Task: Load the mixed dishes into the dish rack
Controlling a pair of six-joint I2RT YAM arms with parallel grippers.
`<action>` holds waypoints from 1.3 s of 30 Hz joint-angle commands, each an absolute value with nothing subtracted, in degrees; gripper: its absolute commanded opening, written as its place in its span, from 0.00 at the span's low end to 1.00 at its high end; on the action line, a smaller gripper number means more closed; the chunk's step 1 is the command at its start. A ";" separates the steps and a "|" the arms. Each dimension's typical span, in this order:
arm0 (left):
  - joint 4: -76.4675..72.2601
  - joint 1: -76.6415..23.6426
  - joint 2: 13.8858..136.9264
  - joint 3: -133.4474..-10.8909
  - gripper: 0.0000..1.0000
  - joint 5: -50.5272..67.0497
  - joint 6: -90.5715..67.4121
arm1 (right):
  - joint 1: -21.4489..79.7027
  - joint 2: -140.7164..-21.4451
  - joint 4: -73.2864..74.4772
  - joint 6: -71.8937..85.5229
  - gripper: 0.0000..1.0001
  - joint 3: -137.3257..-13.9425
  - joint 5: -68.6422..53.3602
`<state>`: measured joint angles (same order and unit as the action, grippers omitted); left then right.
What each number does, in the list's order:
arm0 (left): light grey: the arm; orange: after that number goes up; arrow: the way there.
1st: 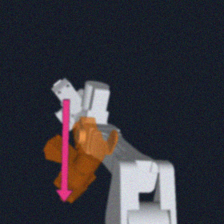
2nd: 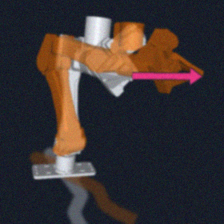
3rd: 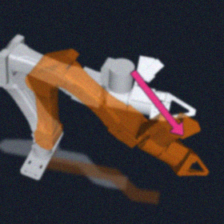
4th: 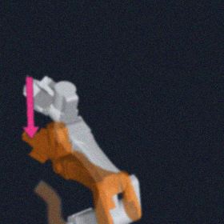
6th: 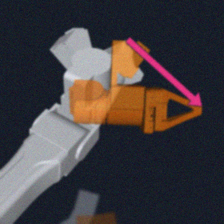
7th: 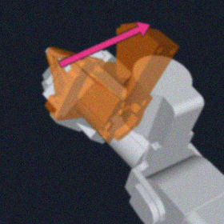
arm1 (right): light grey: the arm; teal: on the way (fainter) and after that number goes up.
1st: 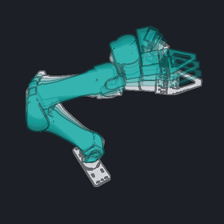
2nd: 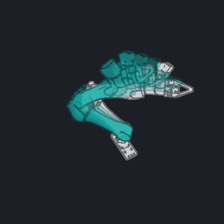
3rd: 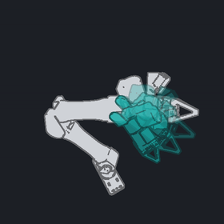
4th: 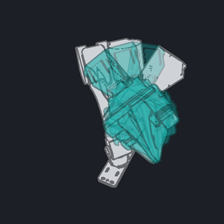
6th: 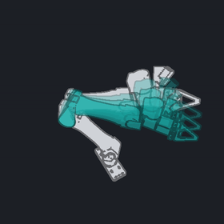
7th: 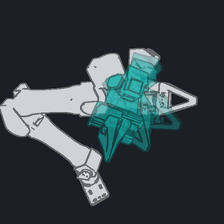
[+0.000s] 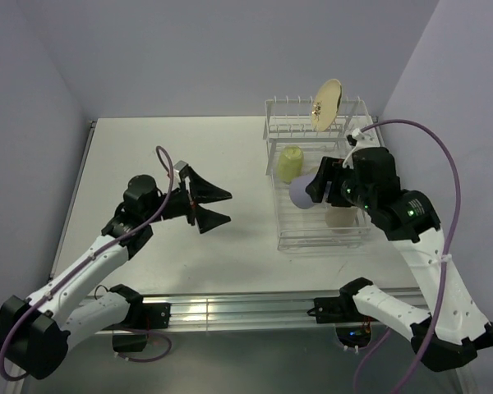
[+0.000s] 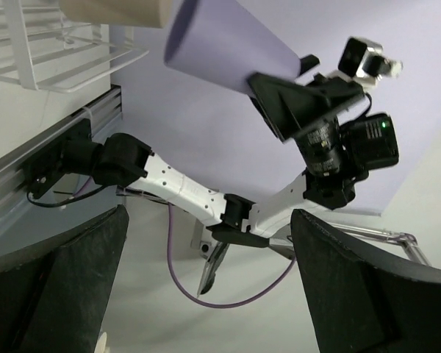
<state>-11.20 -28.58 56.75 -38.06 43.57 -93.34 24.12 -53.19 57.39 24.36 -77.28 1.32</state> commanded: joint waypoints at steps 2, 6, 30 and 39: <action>-3.61 -28.39 51.95 -40.78 0.99 41.14 -89.47 | 24.35 -54.75 55.37 22.94 0.00 -74.63 11.24; -1.06 -28.39 47.91 -40.69 0.99 39.73 -89.56 | 24.43 -58.44 54.94 21.71 0.00 -72.52 14.76; 3.87 -28.39 45.18 -40.78 0.99 38.50 -89.12 | 25.84 -67.41 45.27 22.15 0.00 -61.70 13.27; 4.48 -28.39 44.82 -40.87 0.99 38.15 -89.12 | 26.37 -69.26 43.59 23.38 0.00 -60.56 14.06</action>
